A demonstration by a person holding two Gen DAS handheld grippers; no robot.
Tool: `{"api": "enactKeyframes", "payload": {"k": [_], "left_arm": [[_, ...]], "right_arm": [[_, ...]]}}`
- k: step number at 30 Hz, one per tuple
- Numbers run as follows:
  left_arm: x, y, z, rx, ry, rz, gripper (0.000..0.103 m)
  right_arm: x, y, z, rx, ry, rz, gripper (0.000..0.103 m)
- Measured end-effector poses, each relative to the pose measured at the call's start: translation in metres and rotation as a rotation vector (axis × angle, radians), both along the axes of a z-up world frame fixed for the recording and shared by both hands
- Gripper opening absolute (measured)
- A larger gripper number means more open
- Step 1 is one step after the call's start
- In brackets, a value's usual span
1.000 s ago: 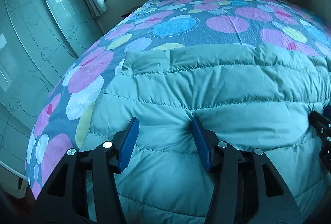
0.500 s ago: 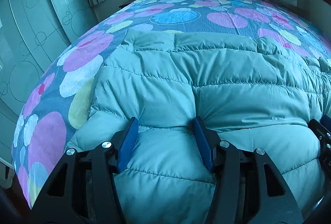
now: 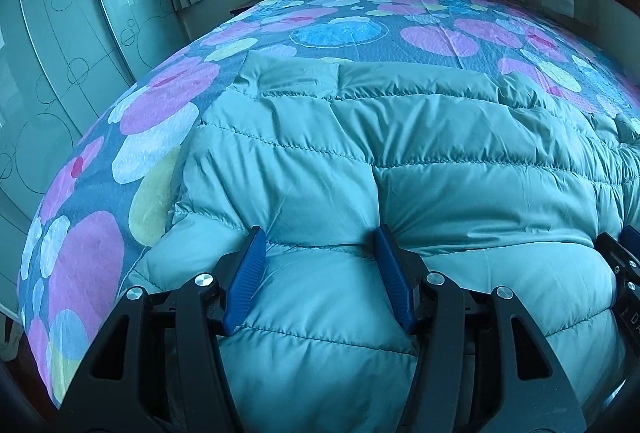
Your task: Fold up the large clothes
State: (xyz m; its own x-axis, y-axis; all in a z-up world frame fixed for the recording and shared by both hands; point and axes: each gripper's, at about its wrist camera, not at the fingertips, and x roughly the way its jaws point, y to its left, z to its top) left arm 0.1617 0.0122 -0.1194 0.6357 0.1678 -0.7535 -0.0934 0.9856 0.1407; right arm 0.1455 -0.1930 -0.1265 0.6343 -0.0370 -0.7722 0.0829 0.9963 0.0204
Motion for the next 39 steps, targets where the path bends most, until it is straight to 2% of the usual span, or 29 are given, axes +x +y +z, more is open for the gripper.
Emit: {"api": "enactKeyframes", "payload": {"k": [8,13,17,24,28,32,39], "left_arm": [[-0.018,0.028,0.022,-0.075,-0.018,0.036,0.056],[-0.028,0.065,0.041,-0.137,-0.048,0.126,0.057],[-0.031,0.094,0.042,-0.237,-0.025,0.196,0.057],[-0.034,0.117,0.035,-0.273,-0.007,0.267,0.057],[-0.035,0.124,0.033,-0.302,-0.002,0.286,0.057],[-0.038,0.126,0.031,-0.33,-0.007,0.294,0.059],[-0.043,0.137,0.025,-0.438,0.007,0.31,0.065]], "right_arm": [[-0.011,-0.005,0.015,-0.006,-0.032,-0.033,0.051],[-0.021,0.003,0.032,-0.009,-0.08,-0.024,0.051],[-0.018,0.021,0.038,-0.01,-0.088,0.025,0.051],[-0.003,0.052,0.042,-0.024,-0.09,0.093,0.051],[0.005,0.067,0.038,-0.046,-0.085,0.114,0.051],[0.014,0.075,0.017,-0.081,-0.028,0.124,0.051],[0.017,0.069,0.004,-0.065,-0.002,0.102,0.062]]}}
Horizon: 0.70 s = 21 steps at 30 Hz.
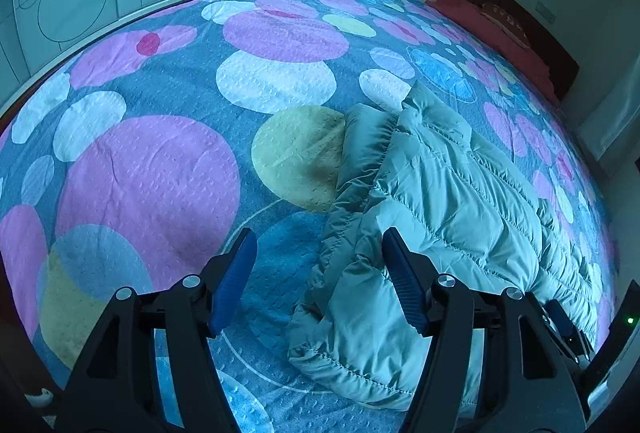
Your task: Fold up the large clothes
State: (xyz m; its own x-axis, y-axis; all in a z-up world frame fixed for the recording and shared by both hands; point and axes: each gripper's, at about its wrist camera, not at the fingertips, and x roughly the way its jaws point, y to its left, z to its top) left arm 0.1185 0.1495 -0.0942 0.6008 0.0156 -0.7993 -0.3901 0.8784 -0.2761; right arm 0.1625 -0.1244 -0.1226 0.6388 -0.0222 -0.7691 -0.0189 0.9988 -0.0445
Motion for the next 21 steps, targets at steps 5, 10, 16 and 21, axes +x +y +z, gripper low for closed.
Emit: {"api": "enactKeyframes", "payload": {"k": [5,10,16,21], "left_arm": [[-0.003,0.007,-0.005,-0.079,0.005,0.014,0.069],[0.003,0.001,-0.012,-0.132,-0.005,-0.024,0.07],[0.016,-0.006,-0.033,-0.24,0.009,-0.06,0.073],[0.027,-0.007,-0.035,-0.259,-0.005,-0.068,0.075]], "right_arm": [[-0.001,0.002,-0.003,-0.018,-0.002,0.002,0.062],[-0.001,0.003,-0.004,-0.023,-0.003,0.003,0.062],[-0.001,0.004,-0.004,-0.023,-0.003,0.003,0.062],[-0.001,0.005,-0.005,-0.029,-0.005,0.002,0.062]]}}
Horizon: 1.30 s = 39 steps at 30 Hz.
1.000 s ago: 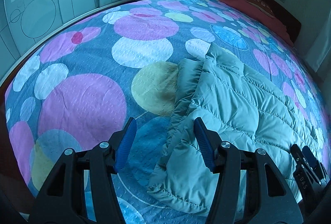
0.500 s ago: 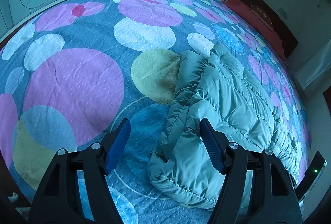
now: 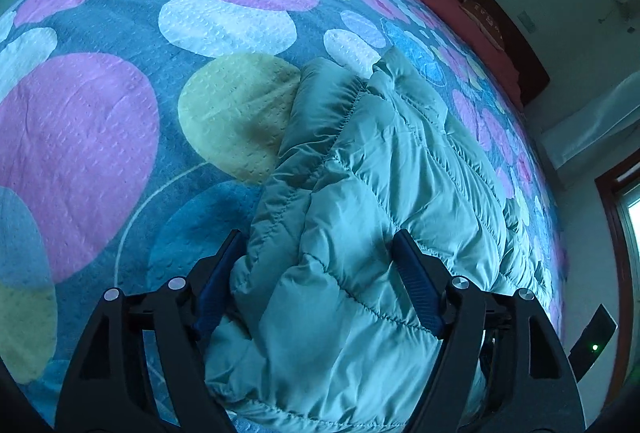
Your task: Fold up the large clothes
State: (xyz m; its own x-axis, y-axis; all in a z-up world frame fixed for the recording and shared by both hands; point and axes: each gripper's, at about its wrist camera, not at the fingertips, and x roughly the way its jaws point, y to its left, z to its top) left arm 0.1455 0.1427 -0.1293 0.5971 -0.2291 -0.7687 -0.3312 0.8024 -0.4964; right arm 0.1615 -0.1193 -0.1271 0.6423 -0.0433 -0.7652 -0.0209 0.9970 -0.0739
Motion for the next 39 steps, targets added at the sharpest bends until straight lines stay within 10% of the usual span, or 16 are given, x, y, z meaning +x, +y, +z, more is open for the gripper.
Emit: {"api": "enactKeyframes", "payload": {"k": [12,24,39], "left_arm": [[0.001,-0.019,0.016,0.052,-0.078,-0.03,0.016],[-0.02,-0.068,0.097,0.209,-0.265,-0.129,0.013],[-0.028,-0.216,0.15,0.367,-0.379,-0.394,0.013]], "right_arm": [[0.0,0.001,-0.001,-0.011,-0.004,0.0,0.062],[-0.001,-0.014,0.011,0.051,-0.003,-0.014,0.062],[-0.062,-0.166,0.056,0.161,-0.089,-0.265,0.068]]}}
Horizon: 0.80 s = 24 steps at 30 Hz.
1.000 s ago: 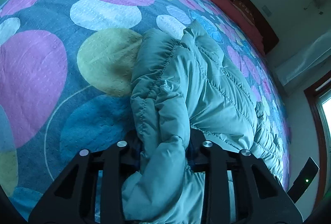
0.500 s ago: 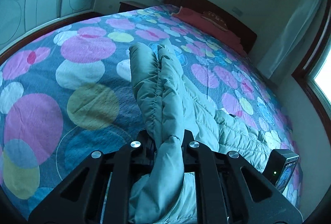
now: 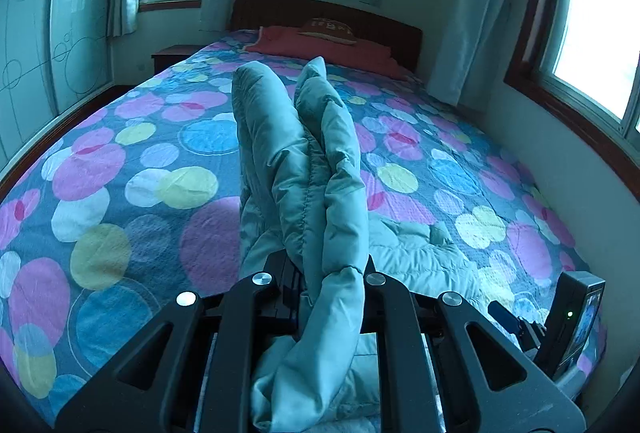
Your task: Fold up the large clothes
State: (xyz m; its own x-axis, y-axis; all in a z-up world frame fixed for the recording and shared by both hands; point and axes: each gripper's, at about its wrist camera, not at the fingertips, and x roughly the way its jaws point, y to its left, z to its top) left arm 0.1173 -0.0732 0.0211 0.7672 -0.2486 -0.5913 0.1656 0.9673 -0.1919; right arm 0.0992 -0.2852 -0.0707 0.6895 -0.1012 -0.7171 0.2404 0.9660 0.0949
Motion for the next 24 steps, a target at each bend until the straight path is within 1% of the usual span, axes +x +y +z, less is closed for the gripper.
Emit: {"api": "enactKeyframes", "payload": {"k": [6,11,17,21,24], "left_arm": [[0.0,-0.071,-0.015,0.083,0.02,-0.092,0.013],[0.003,-0.121,-0.042,0.152,0.066,-0.143,0.013],[-0.002,-0.163,-0.076,0.228,0.112,-0.19,0.013],[-0.006,-0.182,-0.094,0.264,0.127,-0.21,0.014],[-0.007,-0.192,-0.103,0.284,0.129,-0.22,0.014]], "right_arm": [[-0.029,-0.054,-0.004,0.01,0.014,-0.104,0.068],[-0.05,-0.097,-0.016,0.05,0.041,-0.198,0.068],[-0.07,-0.132,-0.032,0.104,0.073,-0.283,0.068],[-0.071,-0.142,-0.042,0.134,0.092,-0.303,0.068],[-0.07,-0.145,-0.047,0.149,0.1,-0.307,0.068]]}}
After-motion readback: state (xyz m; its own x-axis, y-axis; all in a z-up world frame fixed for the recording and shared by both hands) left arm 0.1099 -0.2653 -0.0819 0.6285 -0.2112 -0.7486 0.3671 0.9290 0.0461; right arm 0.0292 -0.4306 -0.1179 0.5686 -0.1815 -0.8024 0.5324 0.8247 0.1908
